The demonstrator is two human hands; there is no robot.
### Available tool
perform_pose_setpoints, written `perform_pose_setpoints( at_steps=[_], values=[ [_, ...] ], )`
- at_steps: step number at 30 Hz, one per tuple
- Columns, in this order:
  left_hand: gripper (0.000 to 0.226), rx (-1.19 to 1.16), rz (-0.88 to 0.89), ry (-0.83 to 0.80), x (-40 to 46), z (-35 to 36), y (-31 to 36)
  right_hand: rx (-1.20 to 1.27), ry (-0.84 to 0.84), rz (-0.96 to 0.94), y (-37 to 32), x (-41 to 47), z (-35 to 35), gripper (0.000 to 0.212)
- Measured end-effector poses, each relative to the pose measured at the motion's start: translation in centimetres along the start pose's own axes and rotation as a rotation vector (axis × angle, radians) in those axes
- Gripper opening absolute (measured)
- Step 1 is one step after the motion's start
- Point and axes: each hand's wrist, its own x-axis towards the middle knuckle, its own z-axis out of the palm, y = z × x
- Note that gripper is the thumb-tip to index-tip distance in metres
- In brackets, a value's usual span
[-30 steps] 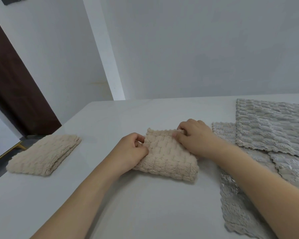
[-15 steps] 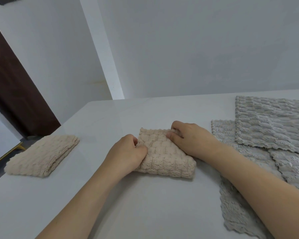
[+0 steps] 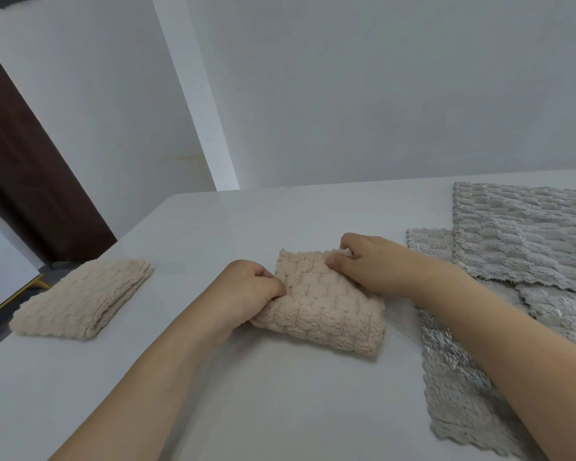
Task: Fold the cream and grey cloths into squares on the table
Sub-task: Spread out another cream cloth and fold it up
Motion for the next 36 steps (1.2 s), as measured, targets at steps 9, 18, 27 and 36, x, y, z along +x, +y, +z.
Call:
perform_pose_setpoints(
  at_steps=[9,18,27,36],
  values=[
    [0.027,-0.106,-0.053,-0.194,-1.1,-0.3,0.8,-0.229,0.012,0.006,0.2,0.2,0.9,0.044],
    [0.018,-0.259,-0.044,-0.2,-0.9,-0.4,0.6,-0.206,0.267,0.019,1.3,0.4,1.3,0.046],
    [0.03,-0.125,-0.036,-0.338,-1.4,-0.5,0.7,-0.019,0.302,-0.029,1.9,0.7,1.8,0.03],
    [0.032,0.101,-0.086,-0.19,-0.5,-0.8,-0.4,0.014,0.261,-0.001,1.8,0.8,1.8,0.029]
  ],
)
